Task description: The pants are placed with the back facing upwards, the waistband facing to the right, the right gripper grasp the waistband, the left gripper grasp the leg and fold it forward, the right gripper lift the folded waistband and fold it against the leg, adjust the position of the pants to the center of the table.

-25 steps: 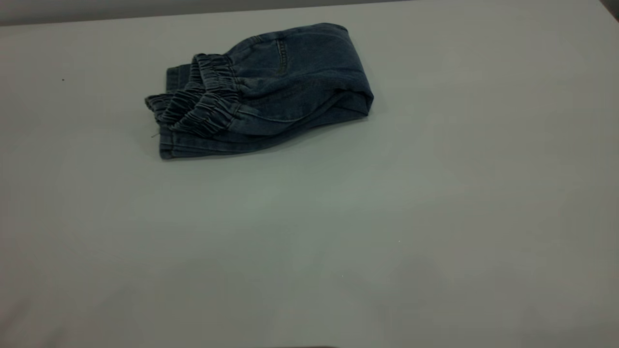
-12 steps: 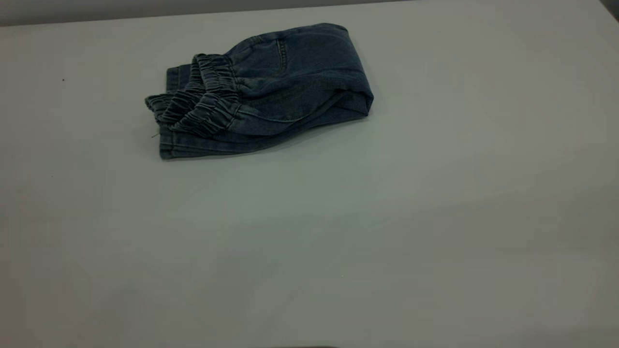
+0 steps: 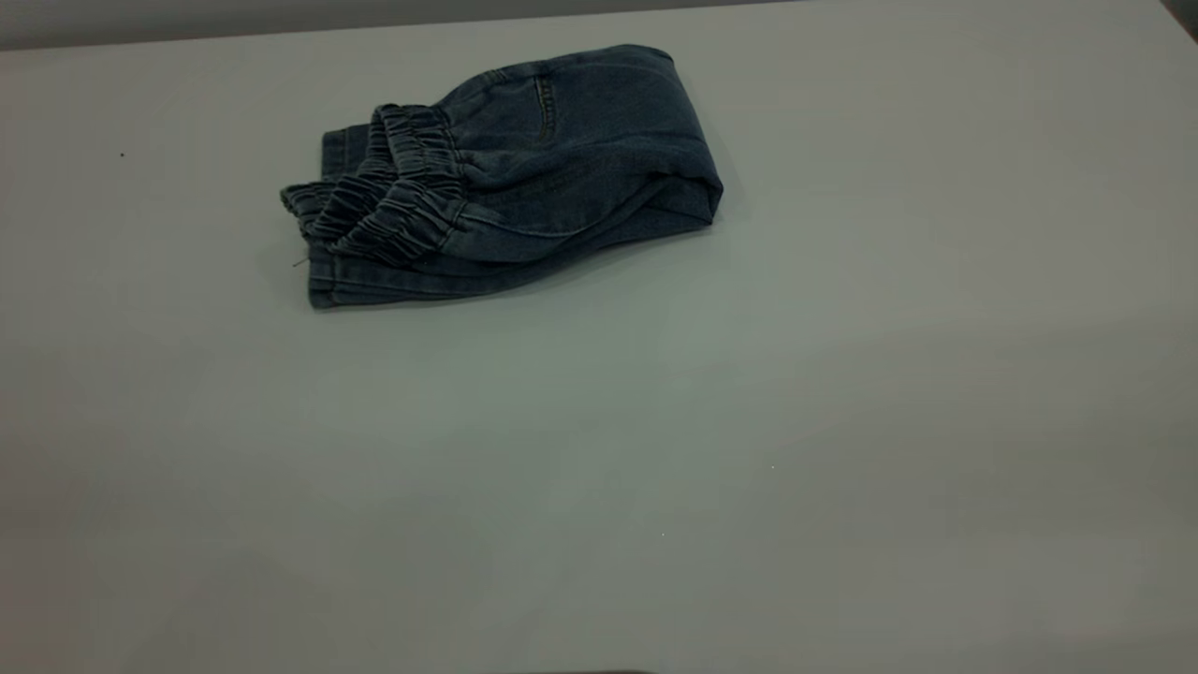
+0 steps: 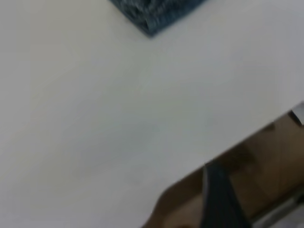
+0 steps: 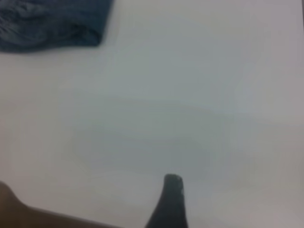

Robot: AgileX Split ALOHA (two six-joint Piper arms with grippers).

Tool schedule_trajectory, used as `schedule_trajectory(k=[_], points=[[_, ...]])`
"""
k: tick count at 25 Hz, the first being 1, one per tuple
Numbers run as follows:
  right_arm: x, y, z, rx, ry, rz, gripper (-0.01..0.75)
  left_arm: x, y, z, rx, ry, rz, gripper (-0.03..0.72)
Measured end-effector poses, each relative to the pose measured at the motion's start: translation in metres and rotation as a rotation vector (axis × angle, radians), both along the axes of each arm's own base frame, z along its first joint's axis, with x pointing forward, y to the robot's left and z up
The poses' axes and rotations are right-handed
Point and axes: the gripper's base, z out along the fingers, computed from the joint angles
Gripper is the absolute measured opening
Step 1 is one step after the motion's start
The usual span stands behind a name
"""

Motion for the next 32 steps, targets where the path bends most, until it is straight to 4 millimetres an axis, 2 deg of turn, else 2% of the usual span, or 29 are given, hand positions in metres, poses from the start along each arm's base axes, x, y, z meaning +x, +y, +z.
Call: schedule_trajectory(k=[3,10,32], points=[[0.003,-0.001,-0.007,-0.002,0.013,-0.005,0.580,0.001,-0.003,-0.012,0.002,0.044,-0.008,0.379],[0.005,-0.001,-0.008,-0.001,0.009,-0.007,0.580,0.001,-0.009,-0.032,-0.029,0.137,-0.035,0.379],[0.005,-0.001,-0.008,-0.001,0.006,-0.008,0.580,0.004,-0.011,-0.030,-0.067,0.106,-0.024,0.379]])
